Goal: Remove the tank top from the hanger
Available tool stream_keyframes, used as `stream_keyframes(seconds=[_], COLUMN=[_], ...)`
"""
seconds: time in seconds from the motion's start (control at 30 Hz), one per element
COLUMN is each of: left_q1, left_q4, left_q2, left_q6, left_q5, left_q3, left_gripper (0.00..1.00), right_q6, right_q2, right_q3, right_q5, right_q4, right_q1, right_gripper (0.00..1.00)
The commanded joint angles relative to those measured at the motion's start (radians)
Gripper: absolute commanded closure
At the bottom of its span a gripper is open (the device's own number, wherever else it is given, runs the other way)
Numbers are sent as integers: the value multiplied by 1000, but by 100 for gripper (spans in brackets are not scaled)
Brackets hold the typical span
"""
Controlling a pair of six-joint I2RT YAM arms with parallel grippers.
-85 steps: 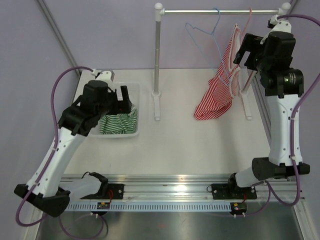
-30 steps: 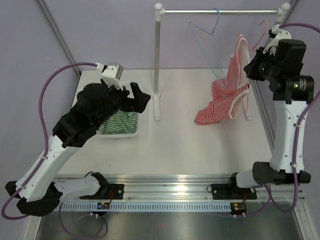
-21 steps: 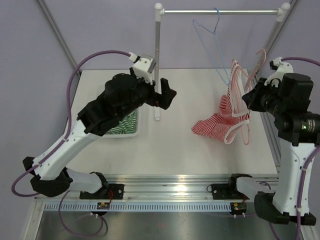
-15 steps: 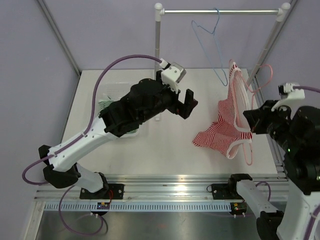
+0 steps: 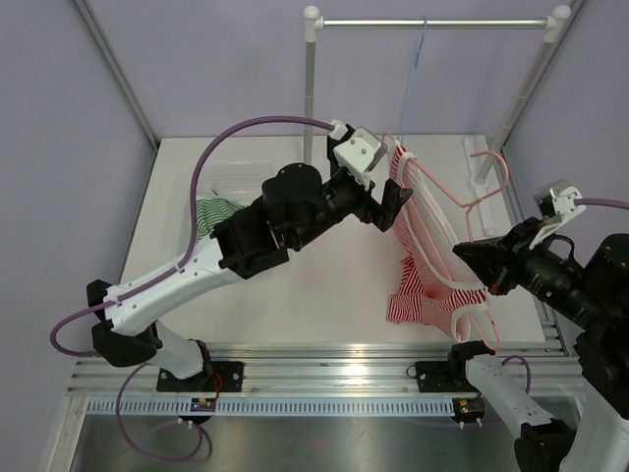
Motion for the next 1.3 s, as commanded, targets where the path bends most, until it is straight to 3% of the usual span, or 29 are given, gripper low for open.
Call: stream_keyframes(seconds=[0.0, 0.1, 0.3, 0.37, 0.43, 0.47, 0.53, 0.6, 0.73, 0.87, 1.0, 1.07, 1.1, 1.27], left_q1=[7, 23, 49, 59, 64, 73, 89, 133, 294, 469, 521, 526, 526, 514], left_q4=[74, 72, 92, 92, 89, 89, 72, 45, -81, -159, -216, -204, -175, 174], left_q2=[34, 52, 23, 5, -8, -20, -29, -43, -91, -118, -103, -118, -138, -300], left_q6=[50, 61, 59, 53, 48, 45, 32, -22, -204, -356, -395, -384, -380, -375], left_q5=[-80, -126, -180, -193, -218, -218, -255, -320, -310, -224, -76, 10, 134, 609], left_q3=[38, 36, -17, -39, -63, -71, -82, -86, -105, -134, -117, -134, -157, -437], left_gripper=[14, 25, 70, 78, 79, 91, 100, 100, 100, 100, 100, 100, 100, 100], right_q6=[-12, -6, -12, -15, -14, -15, -26, -38, -81, -94, -94, -46, 19, 262], right_q2=[18, 22, 33, 42, 50, 58, 61, 62, 65, 50, 18, -24, -39, -114], right_q3=[56, 68, 53, 36, 13, 4, -24, -44, -90, -104, -134, -208, -246, -566], right_q5=[-156, -211, -162, -160, -160, -165, -189, -197, -220, -269, -321, -282, -245, -249], right_q4=[59, 70, 67, 74, 80, 88, 96, 100, 97, 122, 203, 345, 414, 1070], right_q1=[13, 12, 16, 16, 16, 16, 16, 19, 48, 61, 61, 61, 61, 59], right_gripper=[100, 100, 100, 100, 100, 100, 100, 100, 100, 100, 100, 100, 100, 100])
